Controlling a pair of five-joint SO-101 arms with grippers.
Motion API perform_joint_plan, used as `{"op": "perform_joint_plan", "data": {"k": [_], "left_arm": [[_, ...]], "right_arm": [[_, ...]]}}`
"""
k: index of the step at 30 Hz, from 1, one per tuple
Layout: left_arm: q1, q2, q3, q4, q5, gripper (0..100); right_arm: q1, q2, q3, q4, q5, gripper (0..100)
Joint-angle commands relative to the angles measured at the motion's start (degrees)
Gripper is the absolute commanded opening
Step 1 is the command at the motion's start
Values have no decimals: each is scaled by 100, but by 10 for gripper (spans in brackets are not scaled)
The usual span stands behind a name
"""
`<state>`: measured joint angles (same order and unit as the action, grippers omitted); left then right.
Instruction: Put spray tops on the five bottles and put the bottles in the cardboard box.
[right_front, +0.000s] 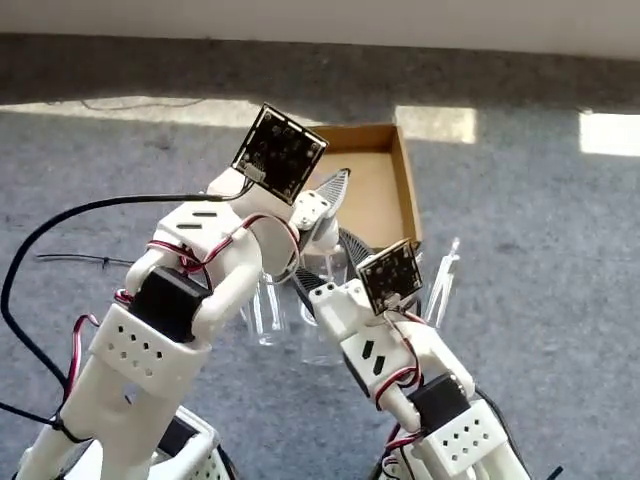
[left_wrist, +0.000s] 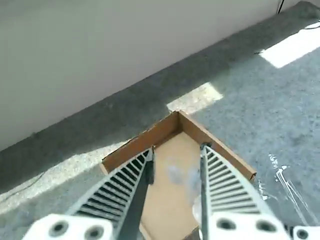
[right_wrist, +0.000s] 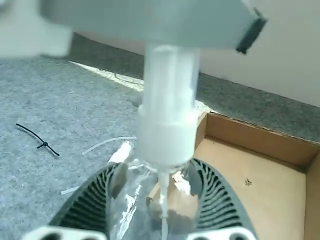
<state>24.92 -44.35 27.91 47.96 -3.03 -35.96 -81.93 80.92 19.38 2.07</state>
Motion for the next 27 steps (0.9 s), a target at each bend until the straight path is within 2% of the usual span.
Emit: {"op": "perform_joint_plan", "data": {"k": [1, 6, 11, 15, 18, 21, 24, 27], "left_arm": [[189, 48, -224, 62, -281, 147], [277, -75, -558, 53, -484, 147], [-171, -576, -1191, 62, -475, 147], [-804, -1077, -1059, 299, -475, 147], [-1385, -1464, -382, 598, -299, 147], [-1965, -1851, 822, 642, 70, 147], [-2501, -2255, 2202, 589, 176, 147], [-2818, -2747, 3389, 185, 176, 147]], "right_arm": [[92, -92, -110, -110, -44, 5], [92, -84, -101, -110, -44, 5], [92, -84, -92, -110, -44, 5], [277, -48, -110, -110, -44, 5], [919, -40, -145, -127, -44, 5], [1393, 57, -637, -127, -44, 5], [1516, 681, -1358, -136, 62, 5], [1534, 1833, -2316, -145, 290, 5]]}}
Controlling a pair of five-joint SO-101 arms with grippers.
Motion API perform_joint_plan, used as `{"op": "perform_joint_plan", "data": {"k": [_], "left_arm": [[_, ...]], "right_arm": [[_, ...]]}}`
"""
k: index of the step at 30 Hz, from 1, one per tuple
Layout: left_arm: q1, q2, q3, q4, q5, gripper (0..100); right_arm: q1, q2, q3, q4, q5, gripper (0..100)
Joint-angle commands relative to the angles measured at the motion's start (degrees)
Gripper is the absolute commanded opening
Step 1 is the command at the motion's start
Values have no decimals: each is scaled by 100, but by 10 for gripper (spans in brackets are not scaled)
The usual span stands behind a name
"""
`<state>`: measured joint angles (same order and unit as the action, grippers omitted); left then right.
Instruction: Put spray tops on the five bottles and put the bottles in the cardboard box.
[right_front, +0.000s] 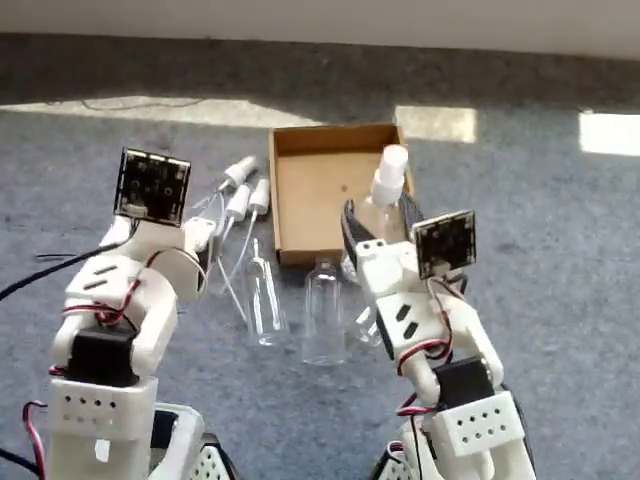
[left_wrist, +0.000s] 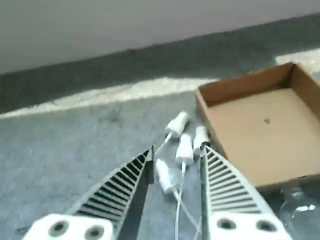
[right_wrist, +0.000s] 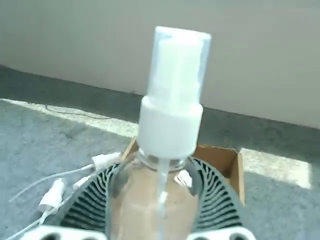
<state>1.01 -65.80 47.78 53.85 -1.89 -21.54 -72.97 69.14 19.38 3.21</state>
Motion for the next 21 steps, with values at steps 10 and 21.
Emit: {"op": "perform_joint_plan", "data": {"k": [10, 21], "left_arm": [[-778, -2246, 3125, -1363, 35, 147], [-1226, -2466, 3327, -1582, 26, 147]], "right_arm": [[75, 4901, -3943, -1235, 211, 5], [-136, 7495, -5358, -2686, 202, 5]]}}
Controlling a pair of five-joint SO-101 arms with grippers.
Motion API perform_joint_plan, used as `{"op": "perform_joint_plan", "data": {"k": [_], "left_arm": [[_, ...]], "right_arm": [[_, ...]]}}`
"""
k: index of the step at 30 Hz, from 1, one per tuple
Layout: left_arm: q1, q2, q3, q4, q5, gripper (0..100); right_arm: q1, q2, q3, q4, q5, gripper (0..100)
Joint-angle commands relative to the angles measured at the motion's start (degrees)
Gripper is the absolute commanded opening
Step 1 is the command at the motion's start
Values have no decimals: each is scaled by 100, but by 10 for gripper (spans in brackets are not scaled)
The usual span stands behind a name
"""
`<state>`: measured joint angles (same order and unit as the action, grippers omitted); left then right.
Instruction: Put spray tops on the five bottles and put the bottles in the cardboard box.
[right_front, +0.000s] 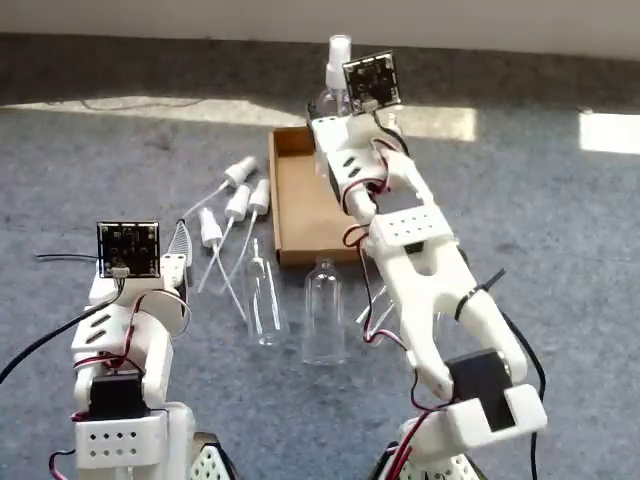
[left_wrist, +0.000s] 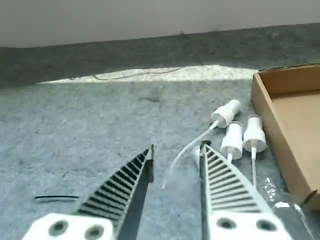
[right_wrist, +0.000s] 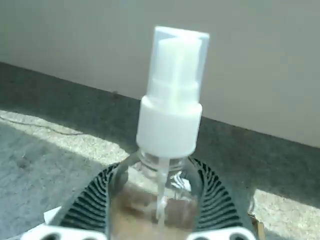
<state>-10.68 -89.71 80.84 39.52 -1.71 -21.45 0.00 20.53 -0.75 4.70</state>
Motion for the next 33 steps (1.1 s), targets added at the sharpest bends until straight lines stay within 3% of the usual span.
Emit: {"op": "perform_joint_plan", "data": {"k": [1, 14, 33], "left_arm": [[-57, -75, 31, -149, 9, 147], [-57, -75, 57, -149, 9, 147], [224, -92, 321, -396, 9, 147]], "right_arm": [[-127, 321, -505, -796, 53, 5], [945, 1297, -532, -1332, 53, 5], [980, 2334, -541, -2765, 62, 5]]}}
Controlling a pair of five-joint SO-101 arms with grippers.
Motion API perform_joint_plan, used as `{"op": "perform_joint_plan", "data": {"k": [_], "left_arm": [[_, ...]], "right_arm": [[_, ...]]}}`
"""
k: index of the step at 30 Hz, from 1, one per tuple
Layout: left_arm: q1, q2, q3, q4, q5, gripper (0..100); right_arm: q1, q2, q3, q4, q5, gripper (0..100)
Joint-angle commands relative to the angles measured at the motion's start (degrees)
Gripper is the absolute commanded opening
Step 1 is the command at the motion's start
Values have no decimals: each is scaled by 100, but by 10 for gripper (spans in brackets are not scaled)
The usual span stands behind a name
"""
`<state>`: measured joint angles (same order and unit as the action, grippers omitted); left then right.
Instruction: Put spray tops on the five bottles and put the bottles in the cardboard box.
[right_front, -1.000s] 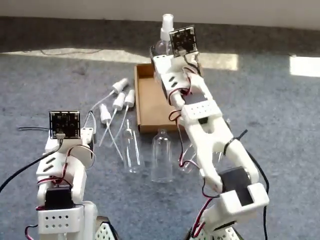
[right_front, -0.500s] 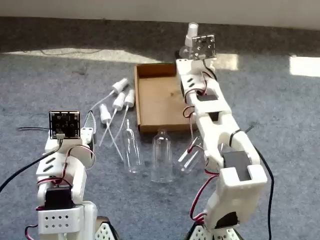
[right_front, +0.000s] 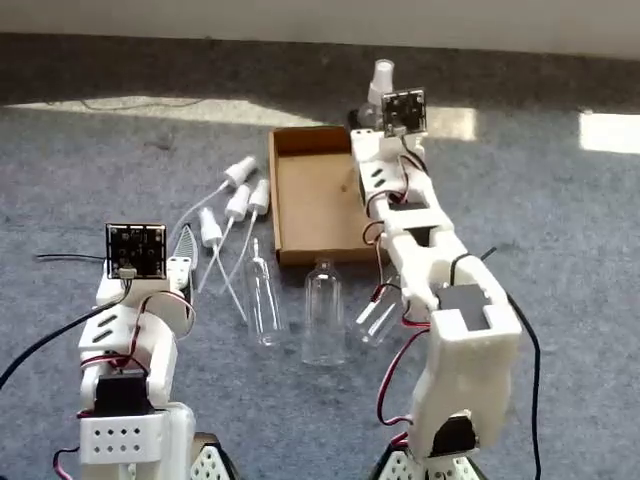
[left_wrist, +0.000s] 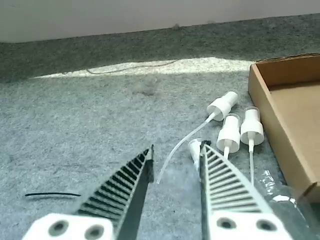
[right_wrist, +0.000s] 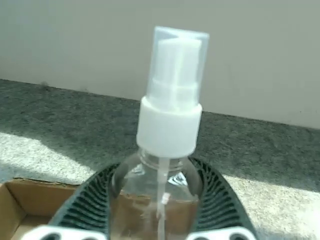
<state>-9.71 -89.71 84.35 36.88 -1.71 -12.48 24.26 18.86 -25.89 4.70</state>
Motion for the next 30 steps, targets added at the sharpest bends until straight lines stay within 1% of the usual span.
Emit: {"op": "perform_joint_plan", "data": {"k": [1, 7, 16, 26, 30], "left_arm": [[127, -92, -31, -132, 9, 147], [127, -92, -31, -132, 9, 147], [127, -101, -31, -132, 9, 147], [127, -119, -31, -132, 9, 147], [127, -119, -31, -132, 9, 147]], "right_arm": [[84, -92, -374, -286, 62, 5], [13, -92, -505, -242, 26, 5], [-892, -75, -505, -233, 44, 5], [-1367, -57, -523, -277, 44, 5], [-1402, -13, -716, -286, 18, 5]]}}
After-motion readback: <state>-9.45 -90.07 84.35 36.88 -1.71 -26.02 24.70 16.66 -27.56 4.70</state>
